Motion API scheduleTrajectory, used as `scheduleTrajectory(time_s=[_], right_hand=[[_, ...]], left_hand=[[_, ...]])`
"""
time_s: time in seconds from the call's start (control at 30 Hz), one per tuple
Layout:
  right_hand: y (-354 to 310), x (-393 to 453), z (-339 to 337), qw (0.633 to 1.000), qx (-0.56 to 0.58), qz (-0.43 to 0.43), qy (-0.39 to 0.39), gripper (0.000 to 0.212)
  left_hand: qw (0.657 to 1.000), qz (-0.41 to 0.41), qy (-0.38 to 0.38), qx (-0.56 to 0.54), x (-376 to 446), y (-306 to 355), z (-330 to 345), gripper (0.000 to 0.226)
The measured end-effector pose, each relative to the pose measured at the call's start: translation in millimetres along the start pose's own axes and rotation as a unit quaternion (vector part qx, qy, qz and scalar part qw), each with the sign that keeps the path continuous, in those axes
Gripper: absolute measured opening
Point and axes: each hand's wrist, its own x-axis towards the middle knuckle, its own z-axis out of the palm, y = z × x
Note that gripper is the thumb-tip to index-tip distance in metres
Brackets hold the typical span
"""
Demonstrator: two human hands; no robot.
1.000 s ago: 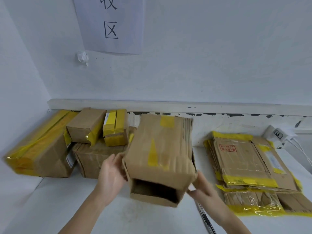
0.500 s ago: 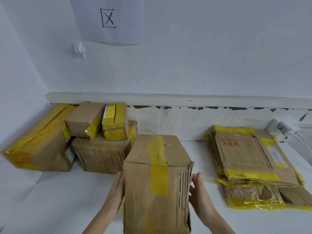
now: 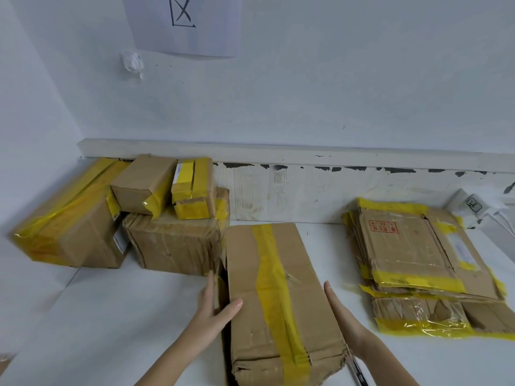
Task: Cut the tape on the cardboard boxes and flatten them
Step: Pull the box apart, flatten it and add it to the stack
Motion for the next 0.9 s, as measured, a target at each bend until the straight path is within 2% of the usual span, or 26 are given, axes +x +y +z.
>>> scheduleTrajectory(time_s=[0.03,0.1,0.13,0.23,0.37,0.47,0.53,0.6,0.67,0.73,0.8,0.9], right_hand=[[16,-4,58,0.999,-0.037,0.021,0.013,0.042],[35,5,51,0.996,-0.067,0.006,0.05,0.052],[39,10,42,0.998,-0.026,0.014,0.06,0.056],[46,12,30,0.995,-0.013,0.03,0.094,0.055],[55,17,23,0.989,-0.084,0.007,0.121,0.047],[55,21,17,0.991,-0.071,0.004,0.111,0.041],[56,23,14,0.986,-0.076,0.005,0.146,0.032],[64,24,9,0.961,-0.126,0.007,0.246,0.027],[79,24,1,0.903,-0.276,0.021,0.328,0.027],[90,21,-3,0.857,-0.403,0.035,0.318,0.019],[93,17,-1,0.848,-0.449,0.05,0.277,0.004],[92,15,-3,0.841,-0.484,0.052,0.238,0.009]], left_hand=[[1.0,0.01,0.01,0.0,4,0,-2,0.113],[0.998,0.025,0.055,0.033,11,4,-8,0.112],[0.994,0.048,0.072,0.072,14,8,-12,0.11],[0.975,0.13,0.12,0.132,32,26,-18,0.101],[0.963,0.215,0.104,0.124,64,59,-13,0.078],[0.968,0.207,0.089,0.114,79,67,-10,0.073],[0.966,0.201,0.099,0.127,82,64,-10,0.072],[0.965,0.194,0.107,0.141,80,60,-13,0.069],[0.964,0.193,0.116,0.145,76,57,-15,0.065],[0.96,0.196,0.134,0.148,71,55,-15,0.061],[0.954,0.196,0.155,0.162,67,54,-13,0.059],[0.95,0.19,0.179,0.173,59,49,-12,0.056]])
